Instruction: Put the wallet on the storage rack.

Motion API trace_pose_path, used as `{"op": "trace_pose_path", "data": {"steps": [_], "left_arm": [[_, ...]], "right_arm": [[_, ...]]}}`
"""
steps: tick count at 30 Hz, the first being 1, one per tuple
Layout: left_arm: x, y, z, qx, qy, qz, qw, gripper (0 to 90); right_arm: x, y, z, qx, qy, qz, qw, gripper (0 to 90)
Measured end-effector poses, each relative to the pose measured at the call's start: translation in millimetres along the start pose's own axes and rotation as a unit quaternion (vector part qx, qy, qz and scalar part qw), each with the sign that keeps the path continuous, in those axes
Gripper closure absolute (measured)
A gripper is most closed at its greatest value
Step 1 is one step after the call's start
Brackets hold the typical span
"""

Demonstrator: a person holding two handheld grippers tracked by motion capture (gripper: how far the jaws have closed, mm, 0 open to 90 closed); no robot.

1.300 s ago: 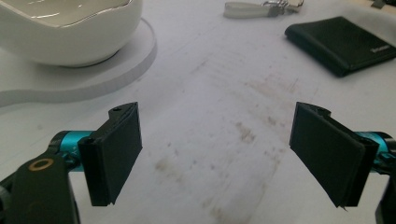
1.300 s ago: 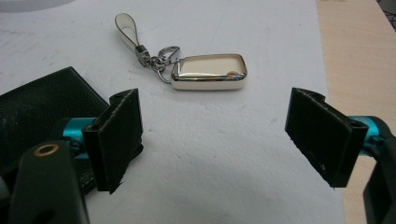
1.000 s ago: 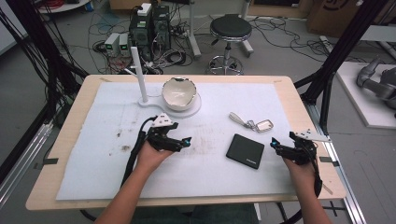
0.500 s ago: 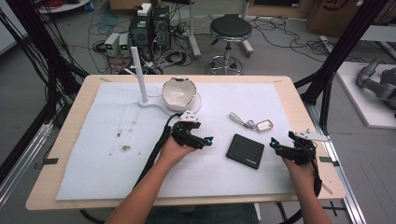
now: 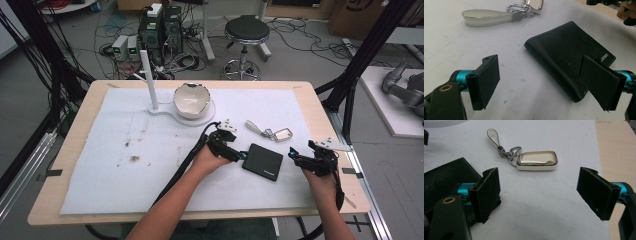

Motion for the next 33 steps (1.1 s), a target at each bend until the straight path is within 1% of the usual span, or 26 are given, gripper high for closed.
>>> {"op": "trace_pose_path", "data": {"steps": [3, 4, 5, 10, 11, 12, 13, 14, 15, 17, 20, 21, 22, 24, 27, 28, 31, 33], "left_arm": [[-10.9, -1.9, 0.4, 0.003, 0.008, 0.006, 0.9999, 16.9], [-13.0, -1.7, 1.3, 0.0, 0.014, 0.007, 0.9999, 16.9], [-15.6, -3.0, 1.5, 0.005, 0.013, 0.009, 0.9999, 16.9], [-23.5, -5.4, 2.4, 0.004, 0.02, 0.013, 0.9997, 16.9], [-27.3, -7.1, 3.2, 0.005, 0.026, 0.017, 0.9995, 16.9], [-27.3, -7.1, 3.2, 0.005, 0.026, 0.017, 0.9995, 16.9], [-31.0, -8.9, 4.7, 0.005, 0.034, 0.022, 0.9992, 16.9], [-33.1, -10.1, 5.3, 0.003, 0.038, 0.022, 0.999, 16.9], [-33.4, -10.6, 5.2, -0.005, 0.042, 0.018, 0.999, 16.9], [-35.2, -13.7, 4.4, -0.001, 0.042, 0.025, 0.9988, 16.9], [-37.1, -16.7, 4.0, -0.002, 0.043, 0.025, 0.9988, 16.9], [-37.9, -17.9, 3.9, -0.005, 0.044, 0.021, 0.9988, 16.9], [-38.1, -19.6, 4.4, -0.017, 0.052, 0.016, 0.9984, 16.9], [-38.6, -21.2, 4.2, -0.016, 0.052, 0.017, 0.9984, 17.4], [-38.0, -25.5, 4.2, -0.025, 0.057, 0.023, 0.9978, 21.6], [-38.0, -25.5, 4.2, -0.025, 0.057, 0.023, 0.9978, 25.0], [-38.0, -27.0, 4.4, -0.025, 0.058, 0.022, 0.9978, 27.2], [-37.1, -25.5, 4.4, -0.021, 0.057, 0.02, 0.998, 30.2]], "right_arm": [[-0.1, 0.3, -0.3, 0.001, 0.0, 0.001, 1.0, 19.2], [-0.2, 0.3, -0.6, 0.003, -0.001, 0.001, 1.0, 19.2], [-0.2, 0.3, -0.7, 0.003, -0.001, 0.001, 1.0, 19.2], [-0.7, 1.0, -0.8, 0.003, 0.001, 0.0, 1.0, 19.2], [-0.6, 1.3, -0.7, 0.003, 0.001, 0.0, 1.0, 19.2], [-0.7, 1.7, -0.9, 0.003, 0.001, -0.001, 1.0, 19.2], [-0.8, 1.5, -1.1, 0.006, 0.0, -0.001, 1.0, 19.2], [-0.8, 2.1, -1.1, 0.004, 0.001, -0.001, 1.0, 19.2], [-0.9, 2.0, -1.4, 0.007, -0.001, -0.001, 1.0, 19.2], [-1.0, 2.1, -1.3, 0.007, 0.0, -0.001, 1.0, 19.2], [-1.1, 2.1, -1.4, 0.007, 0.0, -0.001, 1.0, 19.2], [-1.1, 2.1, -1.4, 0.007, 0.0, -0.001, 1.0, 19.2], [-1.1, 2.2, -1.4, 0.007, 0.0, -0.001, 1.0, 19.2], [-1.0, 2.5, -1.1, 0.007, 0.001, -0.002, 1.0, 19.3], [-1.1, 2.5, -1.2, 0.007, 0.001, -0.001, 1.0, 19.2], [-1.0, 2.8, -1.2, 0.006, 0.002, -0.001, 1.0, 19.2], [-1.6, 3.0, -1.6, 0.009, 0.0, -0.001, 1.0, 19.3], [-1.5, 3.2, -1.4, 0.012, 0.001, 0.0, 0.9999, 19.3]]}}
Point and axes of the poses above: each handheld gripper's, and its own axes: x roughly backward along the jaws, z roughly out of its underside, y roughly to its left, the point moved 8 cm from there along -x, roughly forward along the jaws, and after that the axes turned 4 degrees about -x, right-handed, at the moved point
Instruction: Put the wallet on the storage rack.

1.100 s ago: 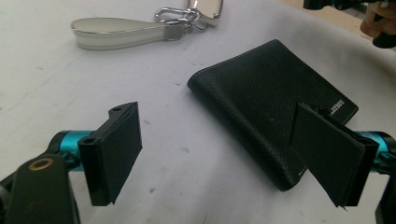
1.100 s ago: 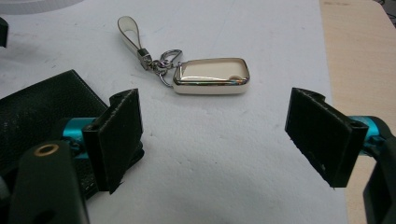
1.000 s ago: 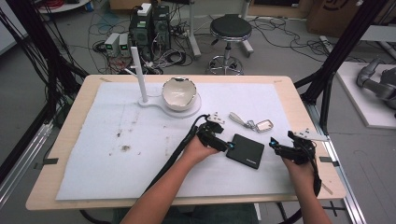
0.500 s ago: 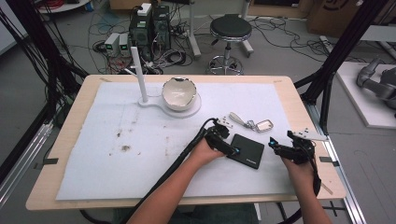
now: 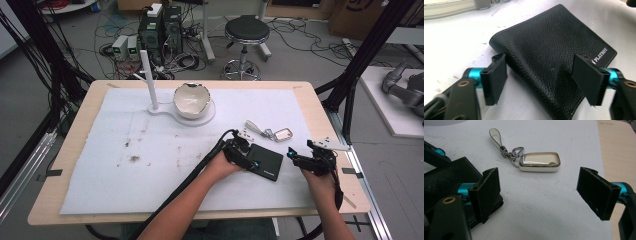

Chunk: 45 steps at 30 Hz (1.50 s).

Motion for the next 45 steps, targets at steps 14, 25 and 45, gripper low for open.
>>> {"op": "trace_pose_path", "data": {"steps": [14, 25, 45], "left_arm": [[7.2, 1.1, 0.7, -0.006, -0.035, 0.0, 0.9994, 69.6], [27.0, -0.4, -8.0, 0.007, -0.063, 0.021, 0.9977, 82.6], [119.7, 28.8, -40.3, -0.018, -0.114, -0.055, 0.9918, 83.4]], "right_arm": [[1.1, 2.0, -0.3, 0.0, -0.001, 0.0, 1.0, 19.3], [0.9, 0.1, 0.4, -0.002, -0.001, 0.0, 1.0, 19.3], [-2.2, 5.0, 0.4, 0.005, 0.003, -0.001, 1.0, 19.3]]}}
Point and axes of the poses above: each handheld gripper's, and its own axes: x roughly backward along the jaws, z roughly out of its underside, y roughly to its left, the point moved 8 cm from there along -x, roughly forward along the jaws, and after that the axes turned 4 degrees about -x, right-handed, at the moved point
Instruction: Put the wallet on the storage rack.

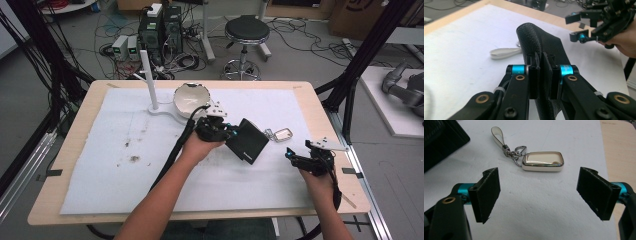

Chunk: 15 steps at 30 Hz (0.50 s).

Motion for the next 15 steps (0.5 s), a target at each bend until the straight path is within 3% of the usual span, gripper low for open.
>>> {"op": "trace_pose_path", "data": {"steps": [8, 15], "left_arm": [[34.3, 29.9, -17.6, -0.002, -0.012, -0.042, 0.999, 83.4], [66.7, 62.6, -34.6, -0.009, -0.012, -0.092, 0.9957, 83.4]], "right_arm": [[-0.3, 1.2, 0.2, 0.001, 0.001, -0.001, 1.0, 19.2], [-0.7, 1.6, 0.1, 0.005, 0.001, -0.001, 1.0, 19.3]]}}
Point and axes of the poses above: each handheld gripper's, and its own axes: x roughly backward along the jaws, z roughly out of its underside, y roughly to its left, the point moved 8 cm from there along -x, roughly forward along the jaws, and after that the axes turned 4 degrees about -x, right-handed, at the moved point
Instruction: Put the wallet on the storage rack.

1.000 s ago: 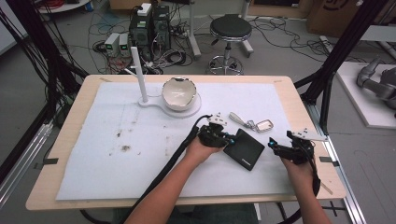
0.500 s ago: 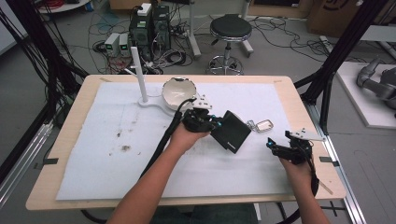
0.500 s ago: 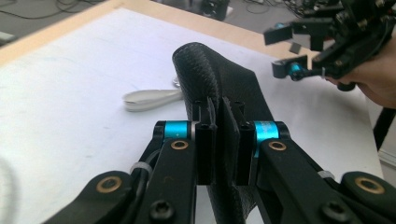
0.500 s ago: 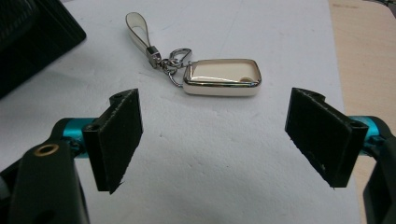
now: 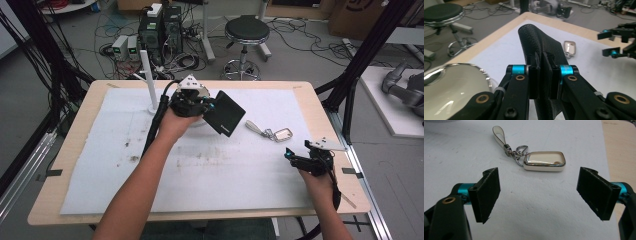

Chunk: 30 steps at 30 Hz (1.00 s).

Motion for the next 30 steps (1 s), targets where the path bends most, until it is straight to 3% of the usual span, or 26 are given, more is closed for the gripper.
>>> {"op": "trace_pose_path", "data": {"steps": [7, 14, 30], "left_arm": [[12.5, 29.5, -10.1, -0.005, 0.011, -0.037, 0.9993, 83.5], [18.2, 50.3, -18.8, -0.009, 0.014, -0.061, 0.998, 83.4], [25.7, 95.4, -10.8, 0.013, 0.025, -0.111, 0.9934, 83.4]], "right_arm": [[0.3, -0.2, 0.2, 0.0, 0.001, 0.0, 1.0, 19.2], [-0.2, -0.8, 0.9, 0.0, 0.002, 0.001, 1.0, 19.3], [-0.3, -0.7, 2.7, -0.004, 0.005, -0.001, 1.0, 19.3]]}}
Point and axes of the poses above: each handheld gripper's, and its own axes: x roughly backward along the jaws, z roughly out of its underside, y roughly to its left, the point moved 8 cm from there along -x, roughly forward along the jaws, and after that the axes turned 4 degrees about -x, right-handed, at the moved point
